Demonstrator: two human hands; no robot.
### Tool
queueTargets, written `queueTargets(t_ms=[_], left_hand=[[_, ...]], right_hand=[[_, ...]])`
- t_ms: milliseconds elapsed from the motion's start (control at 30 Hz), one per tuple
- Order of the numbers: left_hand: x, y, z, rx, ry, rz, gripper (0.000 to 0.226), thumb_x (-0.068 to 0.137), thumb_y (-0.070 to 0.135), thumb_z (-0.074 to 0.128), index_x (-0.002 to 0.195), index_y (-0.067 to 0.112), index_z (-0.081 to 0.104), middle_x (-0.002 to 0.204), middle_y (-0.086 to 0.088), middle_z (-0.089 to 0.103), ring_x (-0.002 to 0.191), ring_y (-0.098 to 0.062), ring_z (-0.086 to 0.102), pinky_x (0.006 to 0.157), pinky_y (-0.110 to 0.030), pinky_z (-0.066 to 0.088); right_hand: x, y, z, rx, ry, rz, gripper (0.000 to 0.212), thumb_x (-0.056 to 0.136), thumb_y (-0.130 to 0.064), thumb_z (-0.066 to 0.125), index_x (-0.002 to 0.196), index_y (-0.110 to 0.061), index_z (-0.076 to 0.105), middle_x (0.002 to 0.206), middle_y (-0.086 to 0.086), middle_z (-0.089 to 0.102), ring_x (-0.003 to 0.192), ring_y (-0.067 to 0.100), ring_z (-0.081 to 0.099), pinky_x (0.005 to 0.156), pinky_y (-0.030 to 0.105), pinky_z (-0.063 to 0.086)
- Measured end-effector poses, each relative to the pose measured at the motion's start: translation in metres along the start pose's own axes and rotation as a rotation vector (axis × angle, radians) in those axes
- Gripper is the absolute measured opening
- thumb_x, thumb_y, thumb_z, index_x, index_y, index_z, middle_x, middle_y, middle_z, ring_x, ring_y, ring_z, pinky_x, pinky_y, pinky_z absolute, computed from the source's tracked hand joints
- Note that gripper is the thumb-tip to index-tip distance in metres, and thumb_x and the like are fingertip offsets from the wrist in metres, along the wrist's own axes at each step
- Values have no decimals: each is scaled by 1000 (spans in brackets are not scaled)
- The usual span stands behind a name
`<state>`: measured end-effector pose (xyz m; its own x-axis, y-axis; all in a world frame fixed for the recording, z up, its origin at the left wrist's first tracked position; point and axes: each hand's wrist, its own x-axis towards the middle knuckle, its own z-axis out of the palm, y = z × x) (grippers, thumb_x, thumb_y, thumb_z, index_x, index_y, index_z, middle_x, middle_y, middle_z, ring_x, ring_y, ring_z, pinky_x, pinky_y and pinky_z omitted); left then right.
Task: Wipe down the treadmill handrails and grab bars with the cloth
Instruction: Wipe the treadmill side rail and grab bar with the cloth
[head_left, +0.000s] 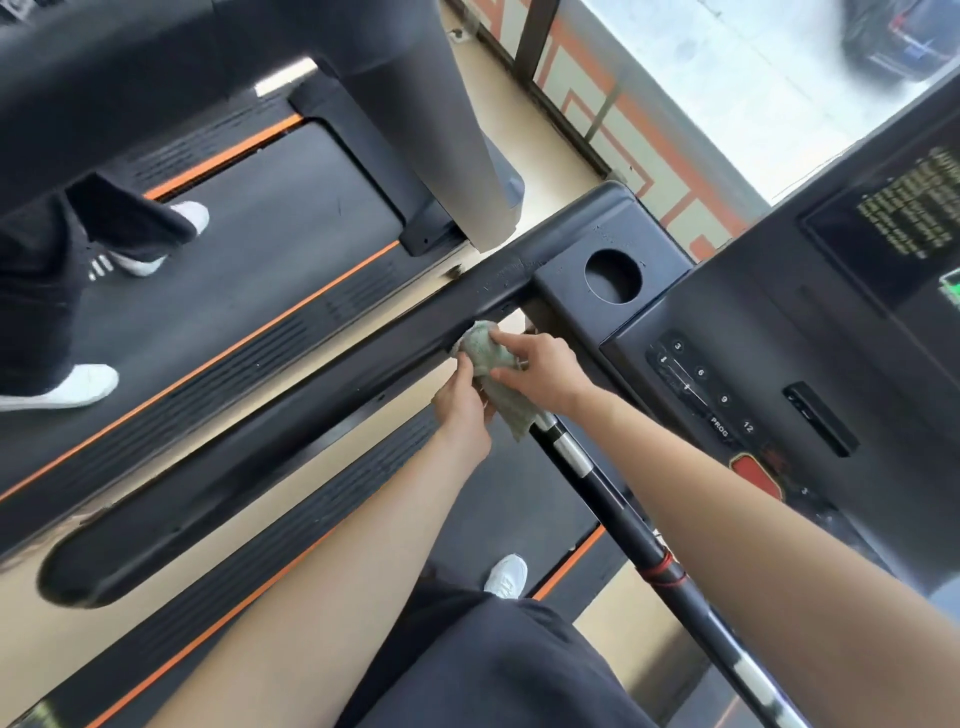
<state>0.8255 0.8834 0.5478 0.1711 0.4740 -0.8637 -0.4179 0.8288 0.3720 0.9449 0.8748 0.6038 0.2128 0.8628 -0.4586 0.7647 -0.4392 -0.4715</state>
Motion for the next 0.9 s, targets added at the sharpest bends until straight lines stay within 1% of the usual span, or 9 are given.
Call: queueTargets(t_ms=[100, 167, 233, 400, 567, 700, 767, 833, 900], left_hand=[[-7, -10, -2, 36, -13, -14, 40, 98, 49, 63, 110, 11, 72, 102, -7, 79, 91, -21, 77, 85, -35, 61], [-13, -23, -4, 49, -37, -7, 40, 100, 48, 60, 113, 12, 72, 102, -5, 79, 91, -21, 77, 81, -34, 61], [-20, -38, -5, 76, -59, 0, 41, 100, 48, 59, 115, 12, 72, 102, -5, 79, 93, -21, 77, 83, -34, 61], [-50, -79, -7, 119, -76, -26, 37, 105, 42, 53, 115, 11, 71, 103, -7, 79, 93, -20, 76, 75, -31, 59], [-79, -123, -9, 153, -119, -59, 41, 107, 42, 47, 122, 11, 68, 108, -9, 78, 98, -22, 76, 76, -33, 60], [-98, -158, -10, 186, -147, -50, 42, 107, 42, 47, 121, 9, 68, 107, -9, 78, 96, -21, 76, 76, -33, 59], [-103, -171, -11, 203, -147, -49, 41, 107, 41, 45, 121, 10, 68, 107, -10, 78, 96, -21, 76, 75, -32, 59], [-110, -189, -10, 249, -140, -37, 42, 109, 41, 41, 123, 11, 67, 109, -10, 77, 100, -23, 75, 79, -33, 60], [-117, -204, -8, 302, -133, -13, 43, 110, 40, 39, 123, 11, 67, 110, -9, 77, 103, -23, 74, 86, -36, 60]], right_hand=[[-20, 11, 0, -93, -29, -14, 65, 88, -33, 68, 148, -40, 44, 117, -1, 71, 107, 23, 62, 92, 30, 44], [-35, 21, -1, -103, -42, -20, 67, 90, -32, 69, 150, -39, 41, 122, 0, 70, 109, 24, 62, 95, 32, 46], [-50, 36, -1, -89, -52, -25, 68, 90, -33, 70, 151, -38, 40, 127, -1, 68, 114, 23, 62, 101, 34, 46], [-88, 75, 0, -44, -67, -52, 68, 89, -33, 72, 150, -38, 43, 128, -6, 68, 108, 16, 64, 98, 32, 47], [-126, 118, 1, 22, -109, -71, 66, 88, -33, 73, 148, -36, 47, 130, -11, 67, 106, 7, 62, 90, 21, 40], [-157, 150, 5, 108, -124, -72, 66, 88, -32, 74, 149, -34, 46, 130, -6, 67, 116, 12, 63, 99, 27, 47], [-168, 159, 8, 118, -101, -85, 65, 89, -32, 74, 149, -33, 47, 121, -9, 69, 111, 10, 64, 93, 24, 46], [-181, 167, 11, 92, -63, -109, 65, 88, -32, 74, 148, -36, 47, 101, -13, 68, 92, 8, 61, 82, 23, 42], [-191, 172, 13, 72, -30, -116, 65, 87, -32, 74, 146, -39, 48, 91, -13, 66, 82, 8, 57, 77, 25, 41]])
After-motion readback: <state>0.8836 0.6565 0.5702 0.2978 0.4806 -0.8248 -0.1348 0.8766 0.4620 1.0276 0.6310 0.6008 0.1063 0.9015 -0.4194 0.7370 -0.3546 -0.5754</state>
